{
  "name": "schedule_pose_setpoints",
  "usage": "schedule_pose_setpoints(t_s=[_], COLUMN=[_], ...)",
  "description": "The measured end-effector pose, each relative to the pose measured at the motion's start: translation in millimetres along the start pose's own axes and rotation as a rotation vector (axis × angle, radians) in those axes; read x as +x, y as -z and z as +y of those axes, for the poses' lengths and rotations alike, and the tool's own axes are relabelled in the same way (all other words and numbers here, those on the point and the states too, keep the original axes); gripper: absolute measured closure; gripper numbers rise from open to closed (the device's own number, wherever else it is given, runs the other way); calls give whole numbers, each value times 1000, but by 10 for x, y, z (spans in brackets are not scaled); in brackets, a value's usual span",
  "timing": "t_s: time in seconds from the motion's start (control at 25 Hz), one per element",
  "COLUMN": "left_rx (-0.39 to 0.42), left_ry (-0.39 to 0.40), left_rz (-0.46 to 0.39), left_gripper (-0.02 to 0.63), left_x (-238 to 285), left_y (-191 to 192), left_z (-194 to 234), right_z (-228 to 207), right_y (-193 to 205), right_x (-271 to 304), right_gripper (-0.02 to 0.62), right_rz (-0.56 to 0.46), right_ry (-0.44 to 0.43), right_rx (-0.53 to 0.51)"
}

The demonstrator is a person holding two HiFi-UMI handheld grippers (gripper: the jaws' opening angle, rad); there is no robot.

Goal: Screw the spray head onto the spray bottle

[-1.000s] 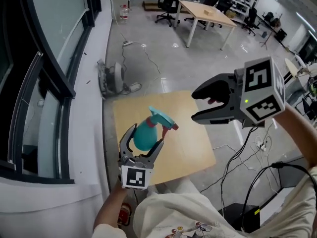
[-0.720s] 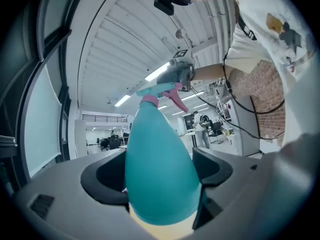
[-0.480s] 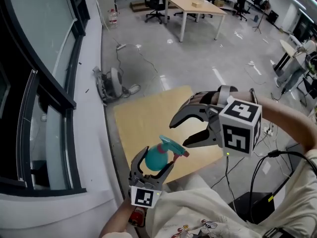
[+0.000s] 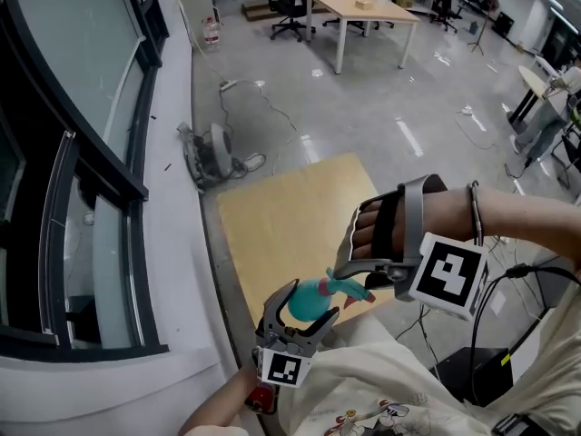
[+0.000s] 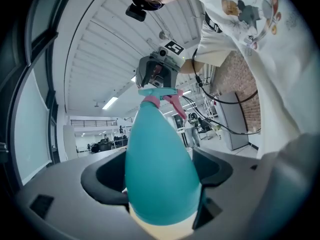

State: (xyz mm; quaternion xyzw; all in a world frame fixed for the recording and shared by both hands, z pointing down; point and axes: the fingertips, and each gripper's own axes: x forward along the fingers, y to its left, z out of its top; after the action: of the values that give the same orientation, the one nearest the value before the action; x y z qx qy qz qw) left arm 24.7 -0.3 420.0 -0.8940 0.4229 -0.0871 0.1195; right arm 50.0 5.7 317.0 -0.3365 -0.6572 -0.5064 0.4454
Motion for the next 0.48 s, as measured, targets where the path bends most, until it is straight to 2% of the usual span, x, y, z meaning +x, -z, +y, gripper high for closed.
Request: schedule_pose_setpoints(t_s=[0.32, 0.48], left_rx=[36, 33], left_ry=[67, 89], left_rz=[2, 5], left_gripper=[198, 198], left_x=[-44, -57], left_y=[23, 34], left_z=[-156, -204], right_z=[120, 173], right_y=[-43, 9], right_x=[42, 70], right_gripper=[360, 360], right_rz=[31, 94], right_ry=[55, 96], right_rx=[-98, -207])
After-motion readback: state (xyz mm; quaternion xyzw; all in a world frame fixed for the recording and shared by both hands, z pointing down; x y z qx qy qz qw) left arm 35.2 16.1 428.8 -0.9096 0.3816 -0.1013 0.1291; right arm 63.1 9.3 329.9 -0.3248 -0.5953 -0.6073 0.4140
